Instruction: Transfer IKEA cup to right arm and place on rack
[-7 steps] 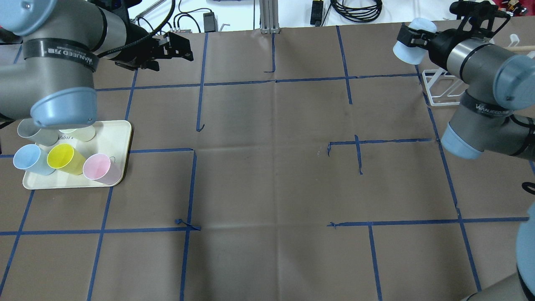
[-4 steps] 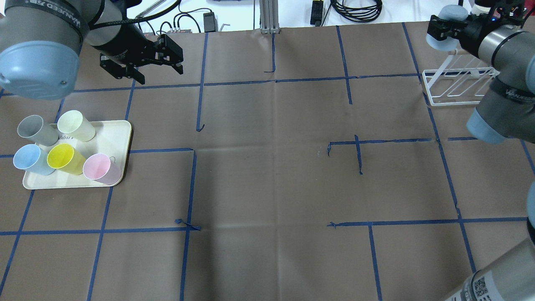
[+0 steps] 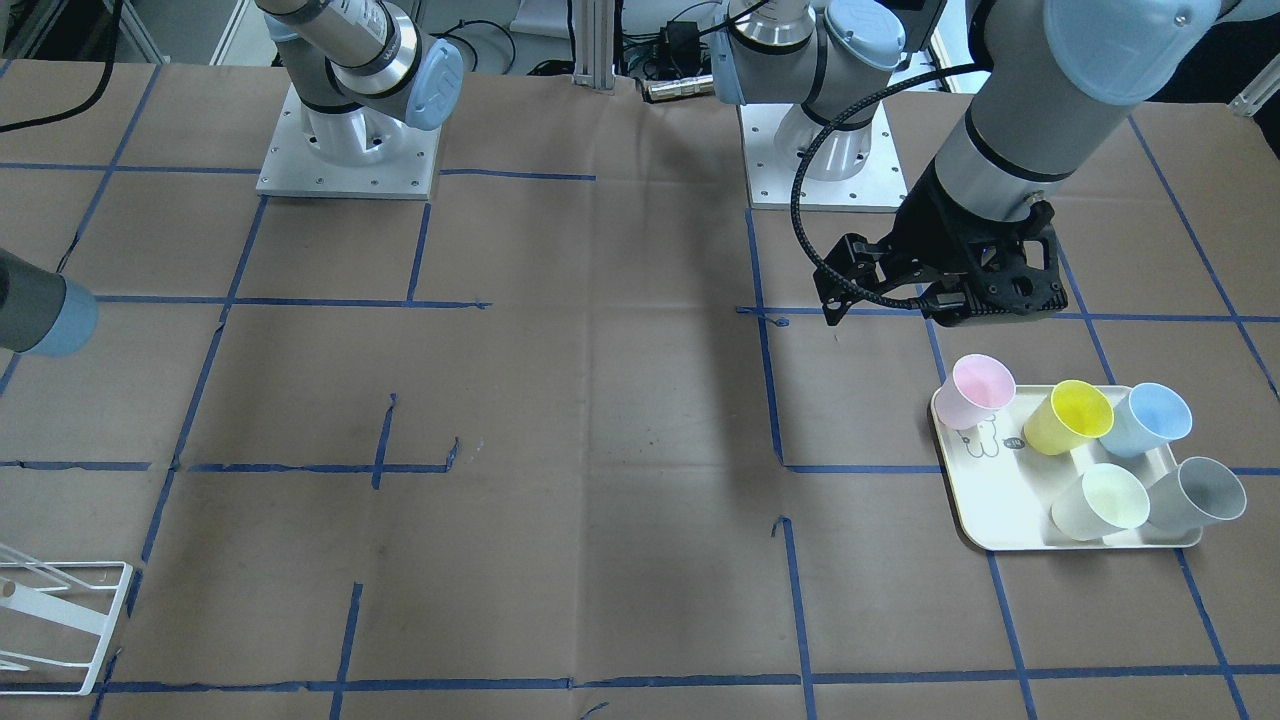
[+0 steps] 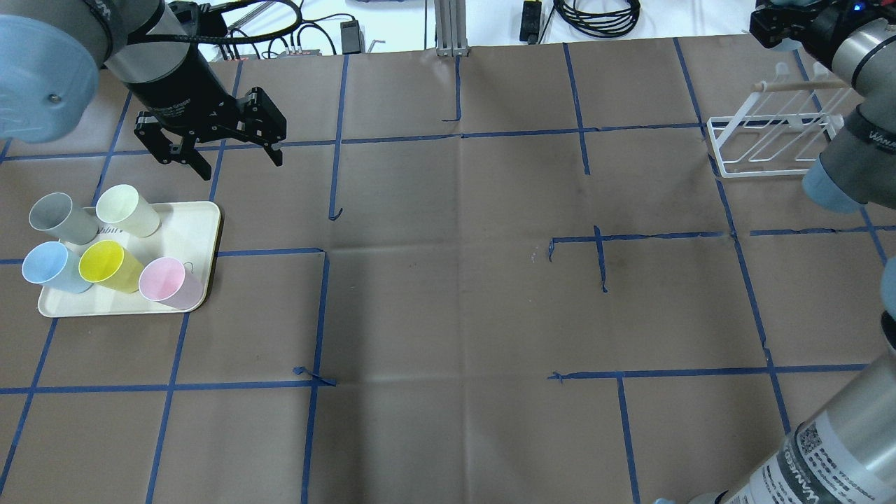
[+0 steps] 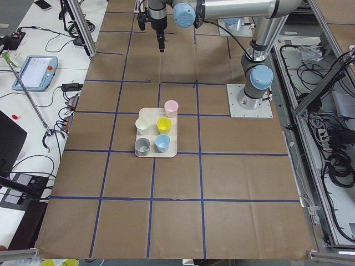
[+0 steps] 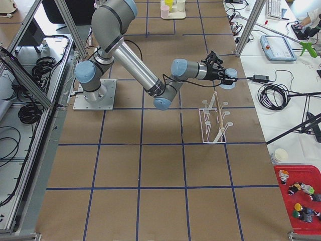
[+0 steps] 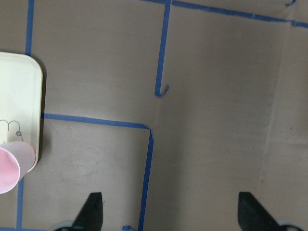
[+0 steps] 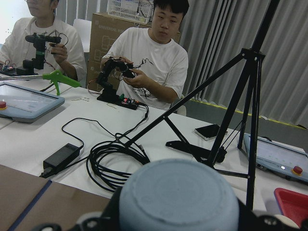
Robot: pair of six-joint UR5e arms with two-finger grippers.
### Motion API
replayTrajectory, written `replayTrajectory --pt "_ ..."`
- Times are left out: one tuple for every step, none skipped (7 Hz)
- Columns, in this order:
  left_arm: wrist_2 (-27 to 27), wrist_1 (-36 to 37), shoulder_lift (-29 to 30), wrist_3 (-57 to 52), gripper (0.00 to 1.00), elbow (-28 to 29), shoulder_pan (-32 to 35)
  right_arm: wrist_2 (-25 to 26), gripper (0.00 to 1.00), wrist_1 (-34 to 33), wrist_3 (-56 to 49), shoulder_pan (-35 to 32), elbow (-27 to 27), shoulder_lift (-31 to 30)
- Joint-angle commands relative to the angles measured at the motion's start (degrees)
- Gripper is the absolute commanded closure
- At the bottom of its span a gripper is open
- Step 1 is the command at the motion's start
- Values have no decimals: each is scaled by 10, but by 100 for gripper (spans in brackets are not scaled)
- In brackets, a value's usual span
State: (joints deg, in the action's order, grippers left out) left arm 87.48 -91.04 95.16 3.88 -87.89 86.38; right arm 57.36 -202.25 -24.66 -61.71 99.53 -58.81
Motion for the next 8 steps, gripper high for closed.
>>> replayTrajectory --pt "28 -25 1 0 1 5 0 0 70 -2 1 10 -47 42" --pt "29 -21 -1 -3 1 2 1 0 70 -2 13 18 -55 55" --pt "29 -11 -4 -4 1 -3 1 1 70 -1 20 20 -49 57" --pt "27 15 -8 -2 1 -9 1 3 70 0 23 20 -44 58" --pt "21 16 -10 -1 1 -8 1 3 70 1 43 20 -37 58" --pt "19 16 -13 -9 1 -10 2 3 70 0 45 20 -24 58" --pt "19 16 -16 -13 1 -11 2 3 70 0 45 20 -19 59" --pt "19 16 -16 -29 1 -11 2 3 70 1 45 21 -19 62"
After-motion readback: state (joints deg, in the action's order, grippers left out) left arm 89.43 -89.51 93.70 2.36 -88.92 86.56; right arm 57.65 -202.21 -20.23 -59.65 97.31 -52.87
